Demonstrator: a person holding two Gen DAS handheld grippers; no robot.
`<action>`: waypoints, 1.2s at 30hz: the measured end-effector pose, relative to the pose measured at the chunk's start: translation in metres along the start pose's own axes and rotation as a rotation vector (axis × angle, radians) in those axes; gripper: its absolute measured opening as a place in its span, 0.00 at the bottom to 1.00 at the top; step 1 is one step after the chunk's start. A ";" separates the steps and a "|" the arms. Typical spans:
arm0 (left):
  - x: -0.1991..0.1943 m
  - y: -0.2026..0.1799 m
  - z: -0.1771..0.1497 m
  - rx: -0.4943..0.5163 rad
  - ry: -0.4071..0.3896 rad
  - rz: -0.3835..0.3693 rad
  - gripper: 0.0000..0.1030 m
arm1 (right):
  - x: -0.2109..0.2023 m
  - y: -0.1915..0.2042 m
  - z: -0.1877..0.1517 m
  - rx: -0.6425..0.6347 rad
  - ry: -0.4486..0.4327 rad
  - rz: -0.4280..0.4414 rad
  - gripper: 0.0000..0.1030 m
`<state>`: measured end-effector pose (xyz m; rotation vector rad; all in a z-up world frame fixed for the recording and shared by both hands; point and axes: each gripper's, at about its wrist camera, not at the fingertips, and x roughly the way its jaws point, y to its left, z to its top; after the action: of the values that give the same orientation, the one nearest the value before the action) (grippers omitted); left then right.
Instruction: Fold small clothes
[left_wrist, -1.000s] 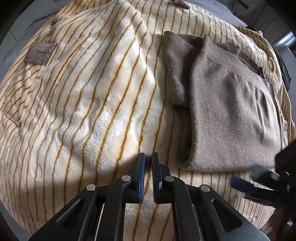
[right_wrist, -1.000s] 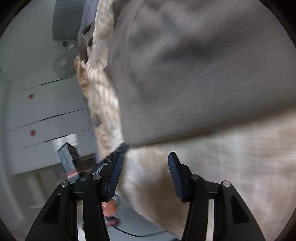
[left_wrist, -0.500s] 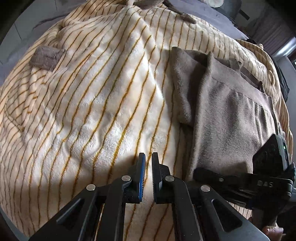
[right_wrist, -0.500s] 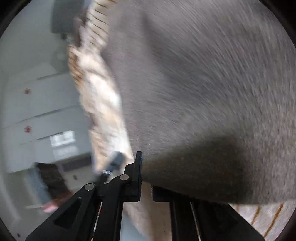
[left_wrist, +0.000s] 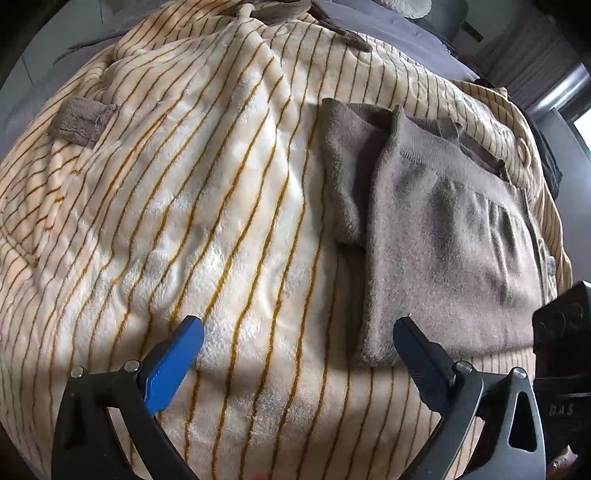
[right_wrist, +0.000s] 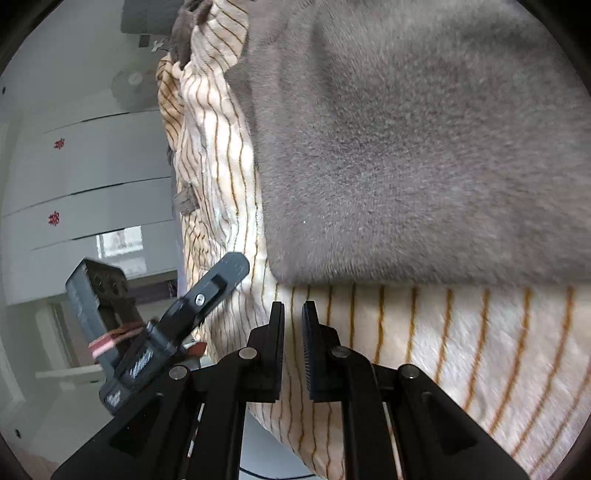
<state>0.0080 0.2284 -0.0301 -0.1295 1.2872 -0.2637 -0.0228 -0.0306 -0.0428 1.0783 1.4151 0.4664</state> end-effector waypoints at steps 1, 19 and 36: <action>0.001 0.000 0.001 0.001 0.002 0.007 1.00 | -0.005 0.002 -0.002 -0.016 0.003 -0.014 0.12; 0.001 -0.022 0.045 0.078 -0.067 0.121 1.00 | 0.003 0.006 0.018 -0.276 -0.044 -0.396 0.12; 0.074 -0.060 0.153 0.125 -0.133 0.227 1.00 | -0.126 0.004 0.129 -0.276 -0.371 -0.579 0.12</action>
<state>0.1659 0.1428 -0.0424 0.1038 1.1385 -0.1371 0.0767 -0.1726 0.0070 0.4649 1.2140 0.0308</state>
